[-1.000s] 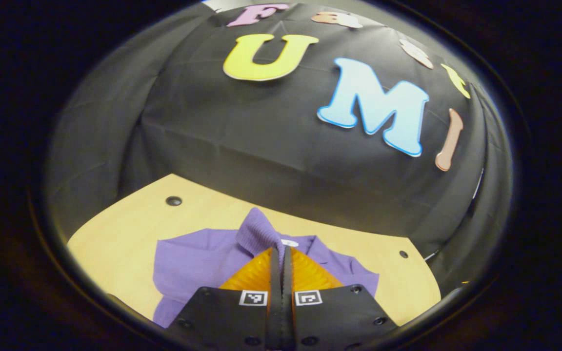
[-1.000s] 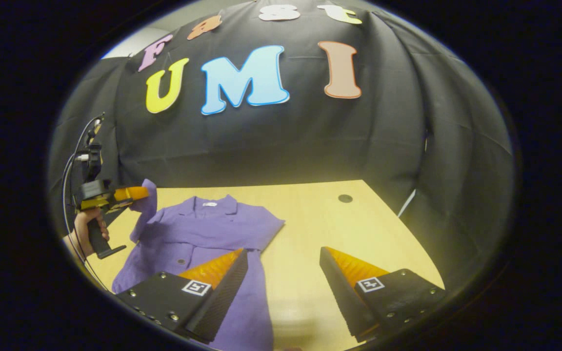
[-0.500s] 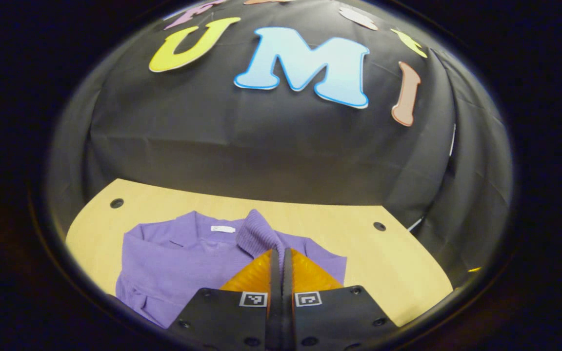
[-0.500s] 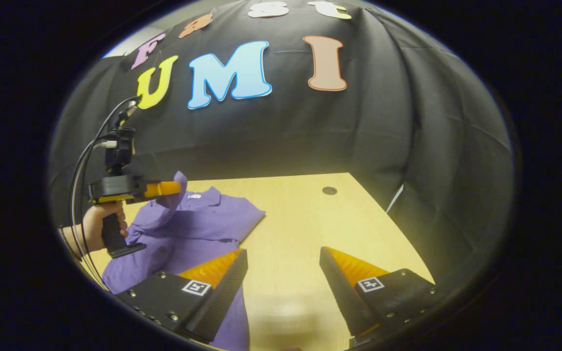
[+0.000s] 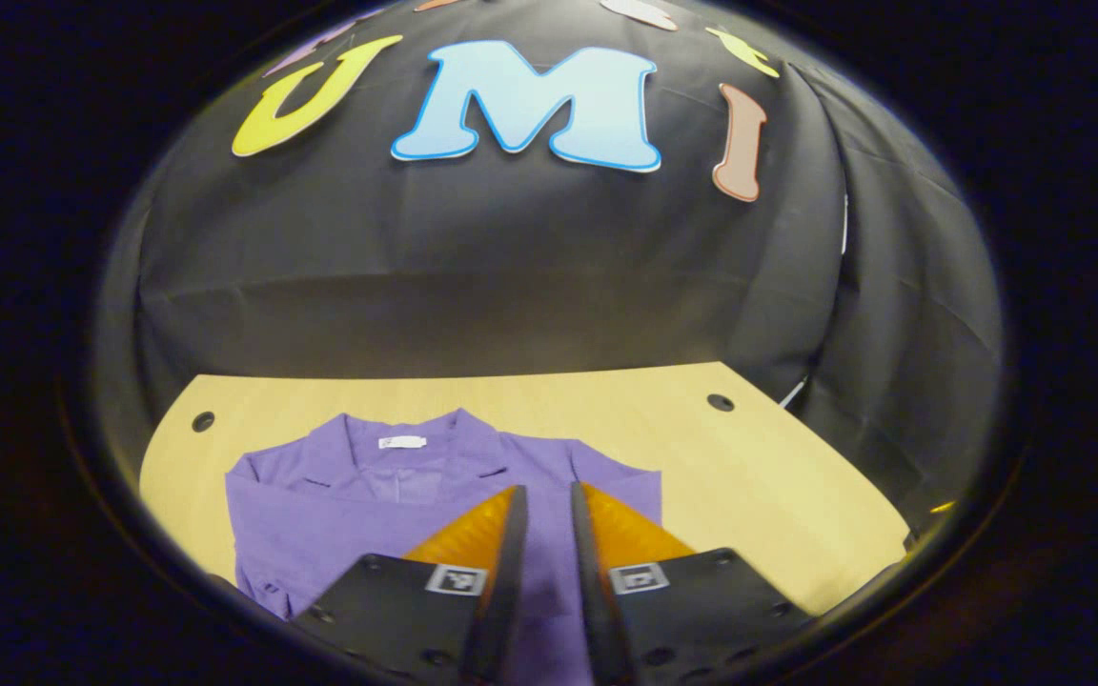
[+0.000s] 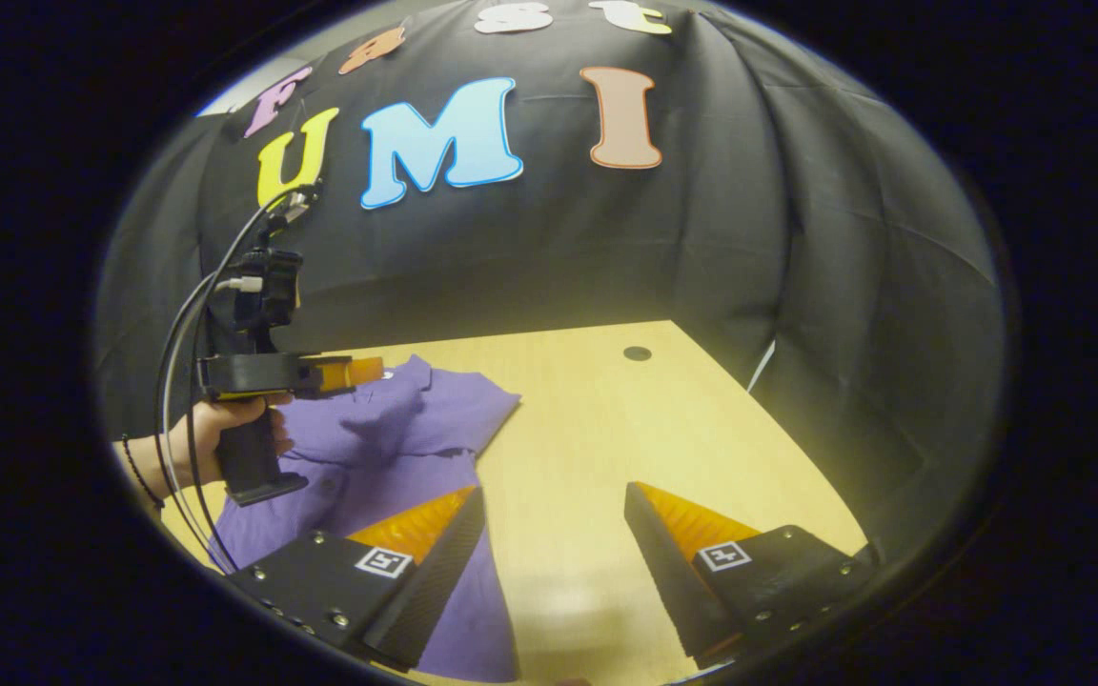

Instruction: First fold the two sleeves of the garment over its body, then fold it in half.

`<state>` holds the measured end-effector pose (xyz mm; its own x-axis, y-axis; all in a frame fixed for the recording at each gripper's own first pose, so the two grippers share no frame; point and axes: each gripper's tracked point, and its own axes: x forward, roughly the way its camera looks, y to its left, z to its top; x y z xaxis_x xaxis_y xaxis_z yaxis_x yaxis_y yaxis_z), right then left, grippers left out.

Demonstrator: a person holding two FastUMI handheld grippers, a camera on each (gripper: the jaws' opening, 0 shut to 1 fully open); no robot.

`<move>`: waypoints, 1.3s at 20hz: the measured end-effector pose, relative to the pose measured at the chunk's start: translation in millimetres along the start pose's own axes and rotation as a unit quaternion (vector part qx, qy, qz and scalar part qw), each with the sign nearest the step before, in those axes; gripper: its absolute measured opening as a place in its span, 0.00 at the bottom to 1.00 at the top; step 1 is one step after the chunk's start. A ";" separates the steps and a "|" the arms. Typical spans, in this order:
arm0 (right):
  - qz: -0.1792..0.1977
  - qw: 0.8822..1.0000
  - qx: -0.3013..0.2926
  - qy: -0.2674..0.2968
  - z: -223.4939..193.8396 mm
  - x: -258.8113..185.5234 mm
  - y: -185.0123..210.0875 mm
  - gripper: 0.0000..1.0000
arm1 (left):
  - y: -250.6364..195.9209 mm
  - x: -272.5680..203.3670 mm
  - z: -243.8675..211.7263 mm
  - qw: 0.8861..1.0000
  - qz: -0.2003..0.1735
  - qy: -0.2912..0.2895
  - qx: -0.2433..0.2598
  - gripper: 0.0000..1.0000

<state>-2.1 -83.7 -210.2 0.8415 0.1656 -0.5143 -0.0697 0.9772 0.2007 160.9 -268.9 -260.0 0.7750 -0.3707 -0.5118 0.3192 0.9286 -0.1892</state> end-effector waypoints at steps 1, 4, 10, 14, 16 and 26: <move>-0.002 1.000 -0.002 0.000 -1.5 -2.3 2.3 0.93 | 2.3 -5.1 1.2 1.000 0.002 -0.004 0.001 0.45; -0.005 1.000 -0.012 0.003 -10.0 -8.1 8.3 0.93 | 7.5 -27.8 -0.4 1.000 0.002 -0.014 -0.011 0.72; 0.007 0.999 -0.020 0.025 -46.1 -20.3 37.2 0.93 | 51.8 -99.2 -20.8 0.999 0.030 -0.023 -0.028 0.95; 0.011 0.998 -0.040 0.051 -78.4 -27.5 56.7 0.93 | 89.5 -156.4 -49.2 0.998 0.054 -0.015 -0.020 0.94; 0.010 0.997 -0.046 0.065 -94.4 -30.5 64.0 0.89 | 107.1 -184.6 -74.0 0.998 0.064 0.000 -0.020 0.94; -0.008 0.992 -0.050 0.115 -157.7 -44.3 81.1 0.93 | 155.4 -295.0 -192.4 0.995 0.073 0.067 -0.010 0.95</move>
<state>-129.5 9.2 -302.6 0.6995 0.1643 -0.6955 -0.1197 0.9864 0.1127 -123.0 -12.1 -299.7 0.7324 -0.2273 -0.6419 0.1962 0.9731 -0.1208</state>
